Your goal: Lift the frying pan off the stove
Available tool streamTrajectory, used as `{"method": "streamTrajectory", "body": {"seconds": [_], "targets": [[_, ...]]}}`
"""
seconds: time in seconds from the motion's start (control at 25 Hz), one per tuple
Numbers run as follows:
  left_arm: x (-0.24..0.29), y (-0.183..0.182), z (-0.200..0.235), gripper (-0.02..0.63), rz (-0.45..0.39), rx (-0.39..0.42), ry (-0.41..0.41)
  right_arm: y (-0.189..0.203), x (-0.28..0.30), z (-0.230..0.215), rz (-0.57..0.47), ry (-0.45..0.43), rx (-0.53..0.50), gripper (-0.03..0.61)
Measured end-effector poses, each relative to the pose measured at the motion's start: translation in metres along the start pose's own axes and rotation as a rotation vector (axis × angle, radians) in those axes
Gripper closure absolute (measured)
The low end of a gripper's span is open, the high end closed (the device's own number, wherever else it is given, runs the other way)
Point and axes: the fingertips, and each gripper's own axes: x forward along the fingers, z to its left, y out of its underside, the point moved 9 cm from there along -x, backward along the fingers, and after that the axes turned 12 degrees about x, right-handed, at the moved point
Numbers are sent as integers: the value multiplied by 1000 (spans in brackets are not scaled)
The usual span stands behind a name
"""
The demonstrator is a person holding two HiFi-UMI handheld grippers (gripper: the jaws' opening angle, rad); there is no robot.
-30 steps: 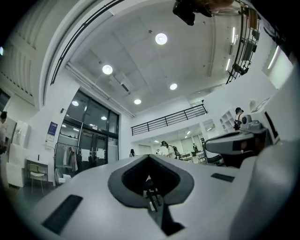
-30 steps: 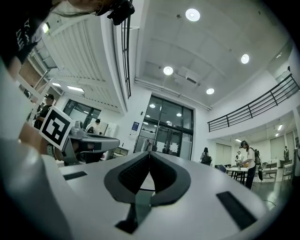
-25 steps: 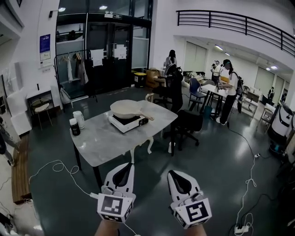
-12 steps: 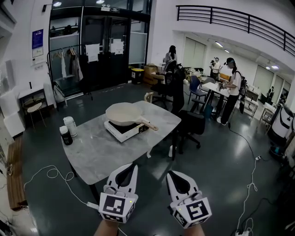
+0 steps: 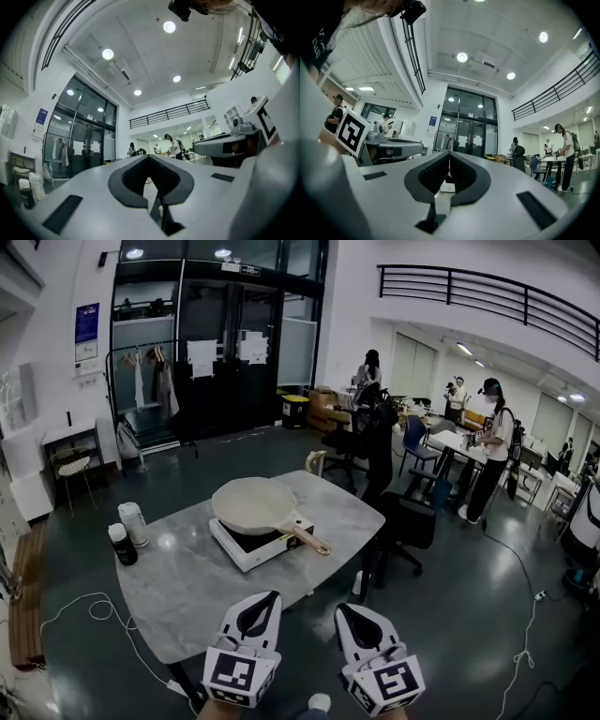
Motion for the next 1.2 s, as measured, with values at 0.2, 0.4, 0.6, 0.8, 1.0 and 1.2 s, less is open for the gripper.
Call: {"method": "streamTrajectory", "body": {"seconds": [0.2, 0.4, 0.6, 0.8, 1.0, 1.2], "targets": [[89, 40, 6, 603, 62, -58, 5, 13, 69, -81, 23, -60, 25, 554], [159, 80, 25, 603, 136, -143, -19, 27, 141, -152, 36, -112, 108, 554], [202, 105, 42, 603, 213, -206, -53, 35, 196, -193, 62, -167, 160, 554], [223, 127, 52, 574, 289, -379, -65, 47, 227, -203, 124, -229, 171, 554], [230, 148, 53, 333, 309, -671, -12, 58, 247, -208, 171, -264, 204, 554], [231, 174, 68, 182, 308, -1030, -46, 62, 261, -201, 194, -266, 214, 554]]}}
